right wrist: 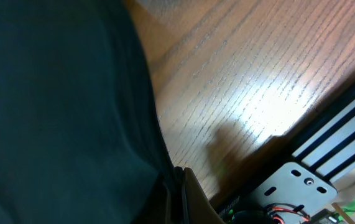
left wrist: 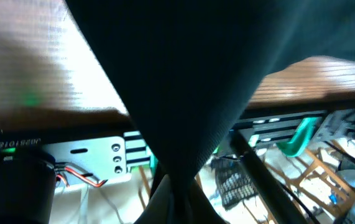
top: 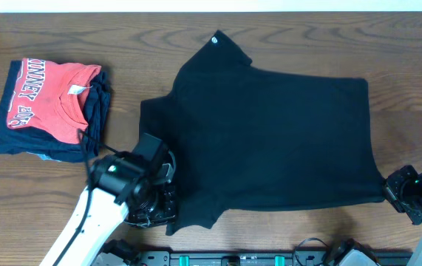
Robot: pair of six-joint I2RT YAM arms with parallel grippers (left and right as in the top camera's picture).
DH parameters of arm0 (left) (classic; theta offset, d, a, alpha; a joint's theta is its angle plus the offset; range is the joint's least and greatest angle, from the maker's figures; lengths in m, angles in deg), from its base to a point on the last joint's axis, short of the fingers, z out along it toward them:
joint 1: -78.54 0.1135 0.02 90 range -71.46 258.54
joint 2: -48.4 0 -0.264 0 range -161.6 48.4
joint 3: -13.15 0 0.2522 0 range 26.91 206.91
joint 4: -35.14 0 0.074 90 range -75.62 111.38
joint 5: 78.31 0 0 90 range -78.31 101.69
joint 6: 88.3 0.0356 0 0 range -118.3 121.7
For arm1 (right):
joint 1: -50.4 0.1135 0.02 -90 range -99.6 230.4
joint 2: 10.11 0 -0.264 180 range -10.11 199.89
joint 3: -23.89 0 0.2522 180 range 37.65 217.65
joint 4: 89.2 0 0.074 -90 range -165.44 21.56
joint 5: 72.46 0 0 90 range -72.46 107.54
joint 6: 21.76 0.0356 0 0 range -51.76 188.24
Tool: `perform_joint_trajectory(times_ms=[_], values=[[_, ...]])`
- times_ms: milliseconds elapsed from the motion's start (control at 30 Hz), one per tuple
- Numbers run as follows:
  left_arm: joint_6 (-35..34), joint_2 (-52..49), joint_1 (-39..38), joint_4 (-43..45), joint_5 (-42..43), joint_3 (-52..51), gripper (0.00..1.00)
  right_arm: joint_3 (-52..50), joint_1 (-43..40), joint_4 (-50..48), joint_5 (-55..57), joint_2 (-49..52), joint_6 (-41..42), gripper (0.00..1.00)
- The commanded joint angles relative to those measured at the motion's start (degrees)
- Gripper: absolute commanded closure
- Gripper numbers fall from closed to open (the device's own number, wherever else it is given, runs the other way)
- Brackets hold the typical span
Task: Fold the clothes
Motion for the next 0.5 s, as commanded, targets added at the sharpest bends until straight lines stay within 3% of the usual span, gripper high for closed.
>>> perform_joint_trajectory(times_ms=[0,467], values=[[0.83,1.62,-0.22,0.55,-2.25,2.36,0.94,0.74,-0.42,-0.50,0.81,-0.35,-1.16,0.99],[5.53,-8.66,-0.22,24.96,-4.59,2.36,0.94,0.11,-0.42,-13.77,-2.47,12.70,2.54,0.99]])
